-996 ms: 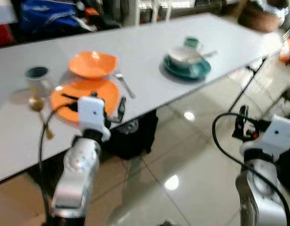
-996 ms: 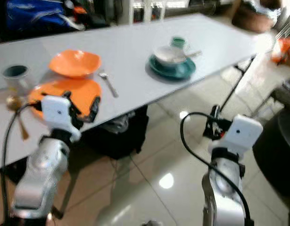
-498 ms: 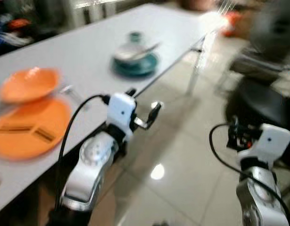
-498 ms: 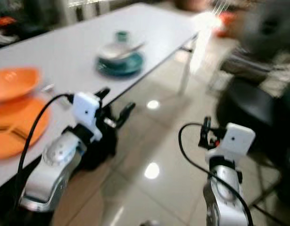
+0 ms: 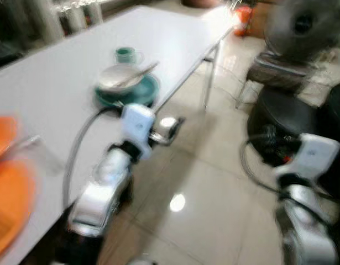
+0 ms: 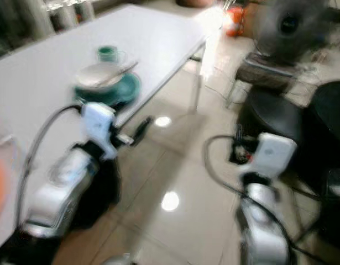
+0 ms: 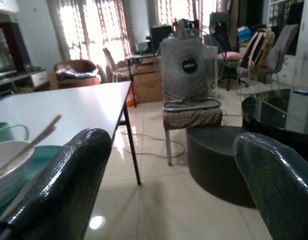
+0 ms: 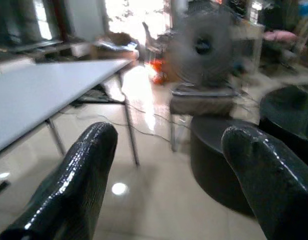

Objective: Setting the table

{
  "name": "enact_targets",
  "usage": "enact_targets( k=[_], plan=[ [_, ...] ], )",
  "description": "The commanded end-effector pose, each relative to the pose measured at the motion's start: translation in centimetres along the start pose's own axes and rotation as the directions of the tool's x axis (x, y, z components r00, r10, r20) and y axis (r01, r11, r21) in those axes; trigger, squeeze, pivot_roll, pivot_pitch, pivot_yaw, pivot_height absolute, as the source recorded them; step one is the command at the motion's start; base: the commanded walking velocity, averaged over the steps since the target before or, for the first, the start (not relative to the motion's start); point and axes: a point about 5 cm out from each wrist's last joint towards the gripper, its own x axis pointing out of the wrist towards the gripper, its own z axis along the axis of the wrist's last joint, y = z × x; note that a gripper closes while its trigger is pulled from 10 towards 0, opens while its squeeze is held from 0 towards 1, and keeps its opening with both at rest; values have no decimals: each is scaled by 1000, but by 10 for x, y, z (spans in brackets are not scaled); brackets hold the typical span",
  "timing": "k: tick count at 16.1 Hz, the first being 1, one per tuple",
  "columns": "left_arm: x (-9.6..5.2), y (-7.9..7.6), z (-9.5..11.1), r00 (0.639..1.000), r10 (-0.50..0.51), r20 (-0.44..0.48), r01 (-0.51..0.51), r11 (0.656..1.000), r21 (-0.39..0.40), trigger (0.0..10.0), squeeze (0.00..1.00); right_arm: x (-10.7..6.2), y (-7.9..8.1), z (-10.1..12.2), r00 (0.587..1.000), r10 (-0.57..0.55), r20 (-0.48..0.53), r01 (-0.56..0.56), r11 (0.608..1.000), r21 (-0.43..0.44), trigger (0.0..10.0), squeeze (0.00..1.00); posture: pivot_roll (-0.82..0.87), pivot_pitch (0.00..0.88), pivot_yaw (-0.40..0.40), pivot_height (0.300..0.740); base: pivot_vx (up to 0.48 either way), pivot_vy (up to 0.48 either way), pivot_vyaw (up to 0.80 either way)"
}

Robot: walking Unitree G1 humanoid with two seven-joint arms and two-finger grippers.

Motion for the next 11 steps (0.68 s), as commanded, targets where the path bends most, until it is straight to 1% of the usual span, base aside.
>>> enact_targets(
  k=[1, 3, 6, 7, 8, 11],
  plan=[
    [6, -12, 3, 999, -46, 13, 46, 999, -13, 10000, 0, 0, -11, 2, 999, -35, 5, 36, 999, -18, 10000, 0, -15, 68, -9, 740, 480, 0, -800],
    [7, -12, 3, 998, -55, 12, 55, 998, -9, 10000, 0, 2, -11, 2, 999, -42, 4, 42, 999, -12, 10000, 0, -11, 71, -8, 740, 480, 0, -800],
    [8, -12, 4, 998, -67, 13, 68, 998, -9, 10000, 0, 2, -10, 3, 999, -46, 11, 46, 999, -10, 10000, 0, -14, 71, 0, 740, 480, 0, 0],
    [9, -13, 4, 997, -72, 15, 72, 997, -10, 10000, 0, 2, -10, 4, 999, -48, 16, 48, 999, -13, 10000, 0, -15, 72, 1, 740, 480, 0, -800],
    [10, -13, 4, 997, -71, 16, 72, 997, -10, 10000, 0, 3, -10, 5, 999, -41, 23, 42, 999, -10, 10000, 0, -16, 72, 3, 740, 480, 0, 0],
    [14, -9, 2, 999, -33, -4, 33, 999, -6, 10000, 0, 5, -6, 9, 997, 49, 62, -47, 998, -47, 10000, 0, -20, 70, 6, 740, 480, 0, 0]
  ],
)
